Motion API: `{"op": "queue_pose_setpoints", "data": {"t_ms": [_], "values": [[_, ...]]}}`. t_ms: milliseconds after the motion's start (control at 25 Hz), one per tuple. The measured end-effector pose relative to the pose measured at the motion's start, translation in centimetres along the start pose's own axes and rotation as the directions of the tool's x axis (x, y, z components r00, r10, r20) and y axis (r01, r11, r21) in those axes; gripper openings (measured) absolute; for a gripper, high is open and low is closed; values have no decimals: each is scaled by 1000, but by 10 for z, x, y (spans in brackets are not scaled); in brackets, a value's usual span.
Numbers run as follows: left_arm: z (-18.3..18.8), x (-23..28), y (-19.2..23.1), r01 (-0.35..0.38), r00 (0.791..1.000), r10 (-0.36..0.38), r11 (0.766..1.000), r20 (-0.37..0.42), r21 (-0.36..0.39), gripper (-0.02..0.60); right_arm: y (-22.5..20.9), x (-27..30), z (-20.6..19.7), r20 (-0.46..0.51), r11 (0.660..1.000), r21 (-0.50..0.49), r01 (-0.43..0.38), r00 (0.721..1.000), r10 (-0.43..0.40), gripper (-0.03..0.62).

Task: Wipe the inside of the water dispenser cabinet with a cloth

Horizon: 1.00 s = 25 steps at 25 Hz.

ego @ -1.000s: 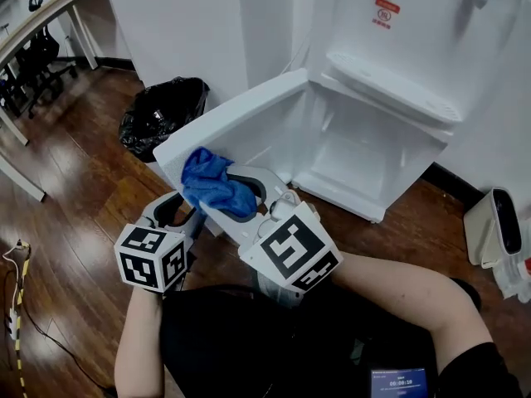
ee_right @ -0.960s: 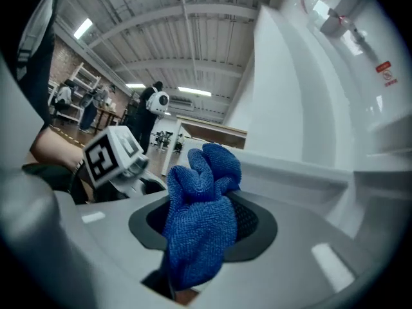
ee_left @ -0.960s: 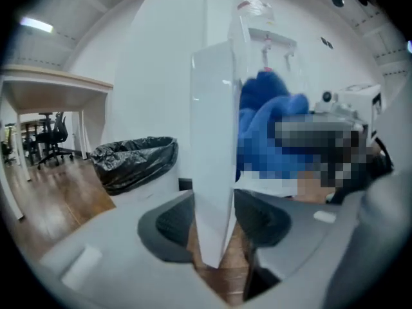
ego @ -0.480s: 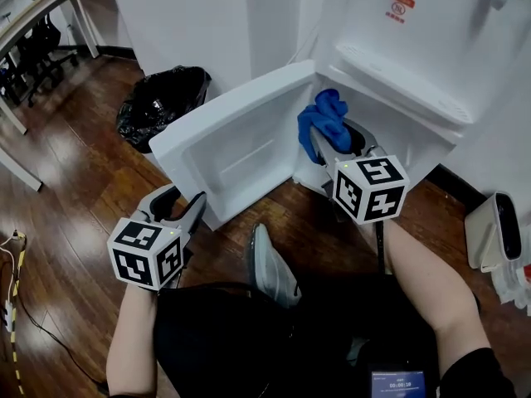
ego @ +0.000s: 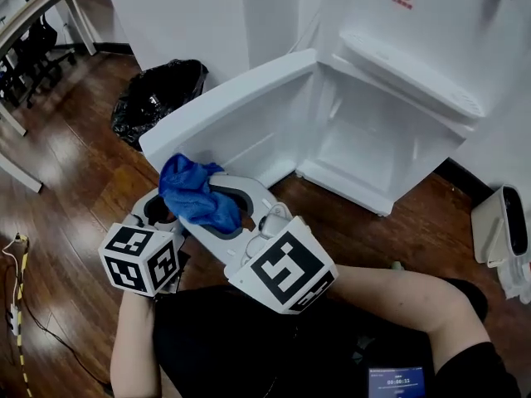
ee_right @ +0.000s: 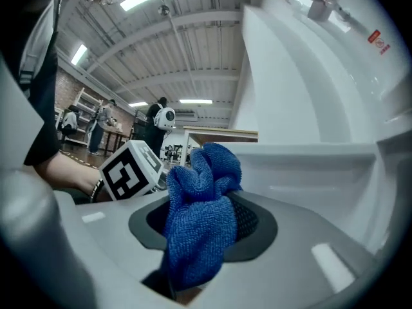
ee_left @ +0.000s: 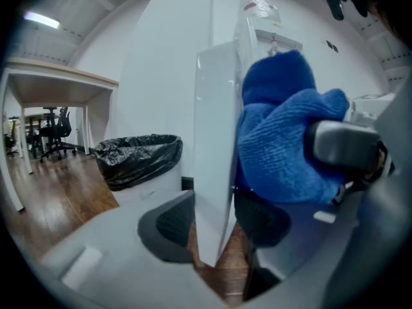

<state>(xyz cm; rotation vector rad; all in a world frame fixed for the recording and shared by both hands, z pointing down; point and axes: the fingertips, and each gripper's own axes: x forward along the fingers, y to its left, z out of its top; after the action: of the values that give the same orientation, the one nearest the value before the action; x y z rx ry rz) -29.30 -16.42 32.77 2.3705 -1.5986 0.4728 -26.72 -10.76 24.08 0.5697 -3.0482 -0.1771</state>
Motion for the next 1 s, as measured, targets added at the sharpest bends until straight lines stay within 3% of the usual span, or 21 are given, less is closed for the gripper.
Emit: {"op": "queue_pose_setpoints", "data": {"t_ms": [120, 280, 440, 560, 640, 680, 760, 880, 1000], "values": [[-2, 0, 4, -14, 1000, 14, 1000, -5, -7, 193, -21, -3, -9, -15, 1000, 1, 22, 1000, -22, 164], [-3, 0, 3, -14, 1000, 14, 1000, -8, -8, 193, -104, -28, -45, -97, 975, -19, 223, 970, -224, 164], [-4, 1, 3, -15, 1000, 14, 1000, -13, -10, 193, -190, -86, -68, -138, 891, 45, 452, 886, -443, 164], [-3, 2, 4, -19, 1000, 19, 1000, -16, -8, 193, -238, -136, -70, -148, 783, 102, 613, 788, -598, 164], [-4, 1, 5, -30, 999, 30, 1000, -21, -10, 193, -256, -156, -75, -170, 724, 119, 679, 733, -659, 164], [-5, 0, 7, -37, 999, 37, 999, -24, -13, 193, -258, -158, -79, -183, 716, 124, 687, 725, -664, 164], [-6, 0, 10, -52, 998, 51, 998, -29, -25, 194, -250, -146, -86, -205, 742, 123, 659, 749, -631, 164], [-8, 1, 14, -63, 997, 62, 997, -39, -43, 195, -214, -104, -91, -223, 827, 102, 552, 823, -522, 164], [-14, 5, 14, -51, 997, 47, 997, -67, -59, 195, -152, -50, -88, -217, 919, 74, 387, 906, -364, 164]]}}
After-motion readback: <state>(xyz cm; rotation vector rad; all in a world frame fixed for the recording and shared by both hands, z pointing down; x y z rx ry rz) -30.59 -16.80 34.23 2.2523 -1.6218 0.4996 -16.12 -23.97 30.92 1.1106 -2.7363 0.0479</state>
